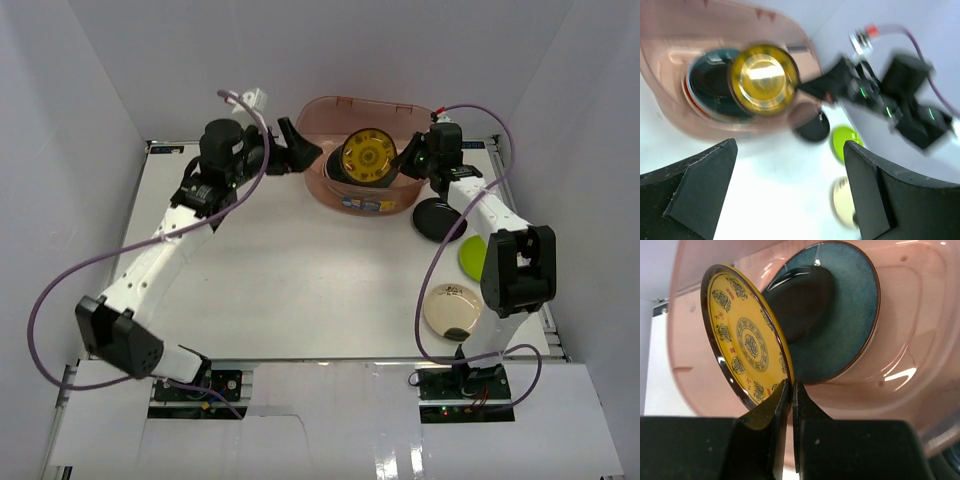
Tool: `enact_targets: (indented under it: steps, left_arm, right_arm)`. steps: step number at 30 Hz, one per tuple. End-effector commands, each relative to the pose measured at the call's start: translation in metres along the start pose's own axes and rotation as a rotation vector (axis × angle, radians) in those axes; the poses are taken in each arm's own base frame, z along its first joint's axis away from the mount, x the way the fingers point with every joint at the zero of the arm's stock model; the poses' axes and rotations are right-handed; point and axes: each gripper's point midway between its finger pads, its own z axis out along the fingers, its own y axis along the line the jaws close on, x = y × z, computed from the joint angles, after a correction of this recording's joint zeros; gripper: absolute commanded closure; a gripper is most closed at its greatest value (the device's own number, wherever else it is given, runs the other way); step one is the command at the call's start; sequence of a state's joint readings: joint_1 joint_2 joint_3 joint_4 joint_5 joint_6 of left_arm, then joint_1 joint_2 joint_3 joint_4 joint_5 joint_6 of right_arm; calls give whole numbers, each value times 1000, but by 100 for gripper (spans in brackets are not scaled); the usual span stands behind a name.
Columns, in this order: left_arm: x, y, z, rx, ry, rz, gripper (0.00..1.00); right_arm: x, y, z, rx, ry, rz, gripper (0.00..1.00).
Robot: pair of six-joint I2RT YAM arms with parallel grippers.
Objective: Place the plates into the plastic bin on the countertop
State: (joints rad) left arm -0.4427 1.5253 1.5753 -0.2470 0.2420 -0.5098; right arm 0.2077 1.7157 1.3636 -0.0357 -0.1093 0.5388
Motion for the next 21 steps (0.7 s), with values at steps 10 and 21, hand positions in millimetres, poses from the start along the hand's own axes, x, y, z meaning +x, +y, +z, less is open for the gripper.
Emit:
enact_targets:
  steps: [10, 21]
  left_arm:
    - [290, -10, -74, 23, 587, -103, 2]
    - [381, -91, -39, 183, 744, -60, 6]
  right_arm:
    - [-1, 15, 62, -38, 87, 2, 75]
    - [-71, 59, -26, -77, -90, -130, 33]
